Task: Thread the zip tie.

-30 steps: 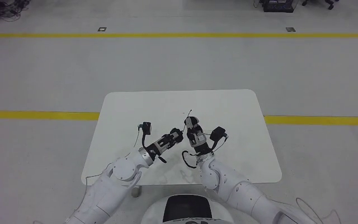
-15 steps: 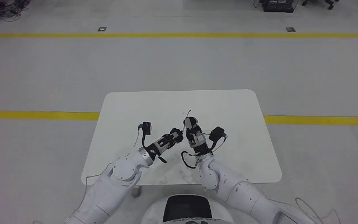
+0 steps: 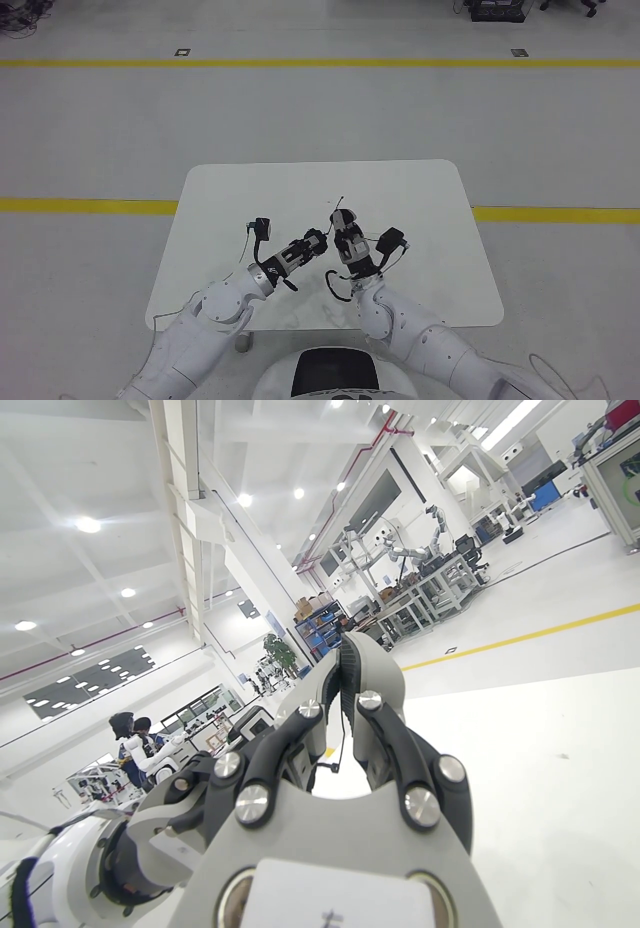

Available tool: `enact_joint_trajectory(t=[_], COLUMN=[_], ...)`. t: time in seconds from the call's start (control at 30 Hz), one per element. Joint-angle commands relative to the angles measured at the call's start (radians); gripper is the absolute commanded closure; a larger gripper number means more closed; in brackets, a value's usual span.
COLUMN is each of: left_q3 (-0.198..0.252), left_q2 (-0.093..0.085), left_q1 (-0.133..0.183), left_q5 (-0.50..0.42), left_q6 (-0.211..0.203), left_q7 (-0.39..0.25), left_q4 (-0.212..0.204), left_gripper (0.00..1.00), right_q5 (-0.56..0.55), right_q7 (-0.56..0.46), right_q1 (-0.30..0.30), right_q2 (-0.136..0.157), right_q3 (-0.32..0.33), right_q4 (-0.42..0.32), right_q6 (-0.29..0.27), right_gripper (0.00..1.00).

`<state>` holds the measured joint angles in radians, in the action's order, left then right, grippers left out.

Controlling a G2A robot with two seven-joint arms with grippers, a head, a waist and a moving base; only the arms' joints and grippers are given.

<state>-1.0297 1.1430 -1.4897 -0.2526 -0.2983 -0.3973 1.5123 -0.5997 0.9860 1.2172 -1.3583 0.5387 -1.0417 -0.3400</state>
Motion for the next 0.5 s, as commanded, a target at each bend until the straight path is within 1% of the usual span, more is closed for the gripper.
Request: enact_joint_trajectory(t=[0.0, 0.47], left_q3=[0.000, 0.000], left_q2=[0.000, 0.000], left_q1=[0.000, 0.000], left_q5=[0.000, 0.000], left_q6=[0.000, 0.000], left_q7=[0.000, 0.000], left_q4=[0.000, 0.000], left_gripper=[1.00, 1.00], right_q5=[-0.001, -0.001], right_q7=[0.002, 0.000], right_q1=[0.002, 0.009], right_q2=[0.001, 0.009], right_q3=[0.001, 0.006], right_q4=[-0.003, -0.015], right_q6=[0.000, 0.000], right_gripper=[1.00, 1.00])
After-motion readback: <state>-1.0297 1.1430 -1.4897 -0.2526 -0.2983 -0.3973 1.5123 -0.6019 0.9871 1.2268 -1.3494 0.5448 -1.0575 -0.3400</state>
